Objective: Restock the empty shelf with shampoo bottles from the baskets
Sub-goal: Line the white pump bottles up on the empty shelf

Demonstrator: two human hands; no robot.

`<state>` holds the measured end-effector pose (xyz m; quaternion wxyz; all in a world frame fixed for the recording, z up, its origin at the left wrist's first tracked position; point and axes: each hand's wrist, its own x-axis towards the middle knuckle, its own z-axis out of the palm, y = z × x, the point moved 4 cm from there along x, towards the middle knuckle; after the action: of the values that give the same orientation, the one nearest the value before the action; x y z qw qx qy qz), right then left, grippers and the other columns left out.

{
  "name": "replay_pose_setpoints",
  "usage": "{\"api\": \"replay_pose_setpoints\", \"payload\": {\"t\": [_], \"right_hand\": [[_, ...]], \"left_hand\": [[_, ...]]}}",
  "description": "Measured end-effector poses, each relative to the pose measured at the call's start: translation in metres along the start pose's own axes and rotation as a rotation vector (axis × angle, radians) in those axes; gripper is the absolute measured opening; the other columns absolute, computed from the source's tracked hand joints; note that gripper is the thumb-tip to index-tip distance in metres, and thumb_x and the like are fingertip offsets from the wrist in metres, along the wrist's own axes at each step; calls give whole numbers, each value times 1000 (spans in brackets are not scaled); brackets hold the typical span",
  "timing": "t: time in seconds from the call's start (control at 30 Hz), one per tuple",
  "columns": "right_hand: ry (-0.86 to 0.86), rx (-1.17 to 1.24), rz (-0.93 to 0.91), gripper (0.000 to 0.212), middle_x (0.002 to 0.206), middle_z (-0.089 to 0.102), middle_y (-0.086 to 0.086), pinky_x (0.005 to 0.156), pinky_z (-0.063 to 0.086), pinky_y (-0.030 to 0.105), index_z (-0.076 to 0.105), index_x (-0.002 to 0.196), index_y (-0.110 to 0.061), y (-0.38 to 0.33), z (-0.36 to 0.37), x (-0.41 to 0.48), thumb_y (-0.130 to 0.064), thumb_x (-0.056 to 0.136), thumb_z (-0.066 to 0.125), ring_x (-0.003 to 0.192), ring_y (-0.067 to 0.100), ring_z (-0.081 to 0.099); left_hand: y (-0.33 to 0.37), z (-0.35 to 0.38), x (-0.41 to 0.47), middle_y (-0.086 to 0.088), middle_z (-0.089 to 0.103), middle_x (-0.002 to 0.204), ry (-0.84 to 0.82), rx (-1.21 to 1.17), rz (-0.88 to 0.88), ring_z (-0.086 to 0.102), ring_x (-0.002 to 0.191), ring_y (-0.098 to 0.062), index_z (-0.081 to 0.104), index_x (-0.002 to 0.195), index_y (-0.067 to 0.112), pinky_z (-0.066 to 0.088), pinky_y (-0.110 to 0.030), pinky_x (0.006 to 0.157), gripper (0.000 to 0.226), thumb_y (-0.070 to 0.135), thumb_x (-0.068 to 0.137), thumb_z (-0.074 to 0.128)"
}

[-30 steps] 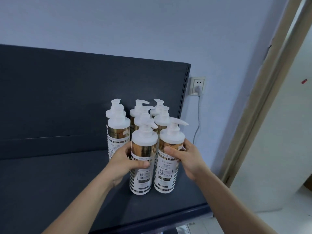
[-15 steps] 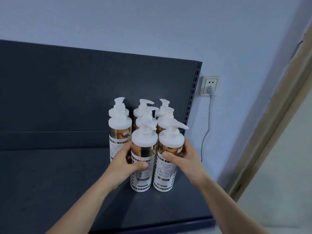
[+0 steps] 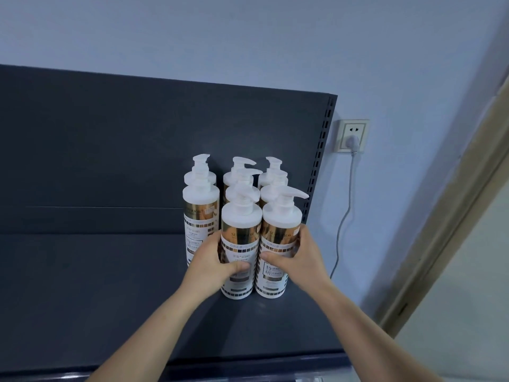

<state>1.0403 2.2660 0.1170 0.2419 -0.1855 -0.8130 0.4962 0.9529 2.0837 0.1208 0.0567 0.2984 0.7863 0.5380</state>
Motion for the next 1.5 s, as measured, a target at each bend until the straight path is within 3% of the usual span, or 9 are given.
{"api": "replay_pose_setpoints", "payload": {"t": [0.17,0.3,0.4,0.57,0.7,0.83,1.03,1.37,1.5], "right_hand": [[-18,-27,3,75,116,63,-14,91,52,30,47,125,-27,3,3,1,-33,64,90,107,4,61],[-92,-82,50,74,115,61,-16,90,50,28,45,127,-26,1,2,2,-38,68,87,107,6,60],[-111,-177,81,74,122,60,-10,93,51,33,43,127,-27,1,0,0,-44,69,85,112,12,59],[-132,-349,98,73,135,54,-4,92,46,31,40,135,-23,4,-6,-20,-40,76,79,121,16,54],[-165,-531,125,91,155,37,1,107,39,39,23,153,-19,12,-12,-42,-46,82,73,140,21,39],[-169,-666,132,87,160,28,0,115,30,37,19,155,-19,17,-22,-69,-46,87,66,146,21,28],[-88,-792,222,76,154,35,4,113,31,37,28,152,-16,25,-42,-107,-42,90,64,141,24,32],[181,-876,600,64,147,41,10,109,36,37,40,142,-12,18,-50,-212,-39,89,63,135,29,39],[246,-918,736,72,147,41,8,109,37,37,34,145,-14,14,-42,-271,-43,88,64,135,29,38]], "left_hand": [[0,3,-3,34,63,96,-10,51,1,55,94,20,50,101,50,40,-7,79,53,15,75,81],[-2,6,-5,24,61,112,-3,173,-32,57,104,3,52,117,36,46,-25,91,46,27,79,77],[-6,7,-12,9,60,123,-17,368,-79,57,113,-13,52,125,28,50,-38,94,53,39,78,74],[-11,14,-34,-2,62,110,-102,562,-122,58,96,-19,55,112,15,44,-28,74,37,33,83,69],[-5,19,-52,-2,64,119,-176,672,-113,58,110,-23,60,121,16,48,-31,84,43,37,85,68],[7,29,-67,-1,56,125,-164,775,42,50,117,-21,56,120,15,47,-34,93,43,42,87,64],[24,62,-69,1,42,142,-302,814,360,34,134,-19,40,139,15,34,-33,110,60,39,89,63],[22,102,-89,-7,38,144,-618,816,732,28,138,-24,32,142,10,31,-36,112,66,40,91,60],[20,115,-119,-6,43,140,-710,781,858,34,134,-24,34,140,11,34,-35,109,66,41,88,62]]}}
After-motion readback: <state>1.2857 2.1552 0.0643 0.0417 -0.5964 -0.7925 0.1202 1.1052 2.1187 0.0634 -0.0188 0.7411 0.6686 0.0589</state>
